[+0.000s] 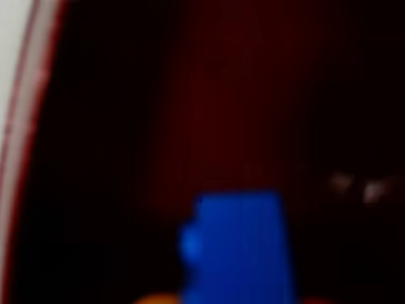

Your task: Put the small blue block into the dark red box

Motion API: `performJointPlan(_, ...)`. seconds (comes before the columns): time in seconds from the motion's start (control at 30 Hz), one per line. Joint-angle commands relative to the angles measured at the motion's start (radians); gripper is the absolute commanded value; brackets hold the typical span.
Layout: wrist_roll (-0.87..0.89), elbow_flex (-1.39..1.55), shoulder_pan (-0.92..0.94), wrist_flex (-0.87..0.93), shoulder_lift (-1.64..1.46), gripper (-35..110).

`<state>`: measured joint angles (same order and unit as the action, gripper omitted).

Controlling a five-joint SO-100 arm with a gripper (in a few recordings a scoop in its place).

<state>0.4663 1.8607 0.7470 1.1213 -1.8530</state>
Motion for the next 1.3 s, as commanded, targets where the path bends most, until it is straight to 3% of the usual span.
performJointPlan(0.0,-0.018,-0.087,0.064,-0.043,0.11,0)
performJointPlan(0.1,-0.032,-0.143,0.084,-0.046,0.23,1)
performJointPlan(0.3,-0.055,-0.258,0.086,0.035,0.376,19)
performJointPlan(0.4,-0.078,-0.281,0.071,0.086,0.357,18)
performJointPlan(0.6,-0.178,-0.247,-0.003,0.235,0.109,17)
performJointPlan(0.77,-0.21,-0.012,-0.1,0.275,-0.262,15)
performJointPlan(0.93,-0.258,0.295,-0.29,0.273,-0.696,0)
performJointPlan(1.1,-0.256,0.505,-0.569,0.327,-1.12,0)
performJointPlan(1.27,-0.204,0.543,-0.914,0.344,-1.198,0)
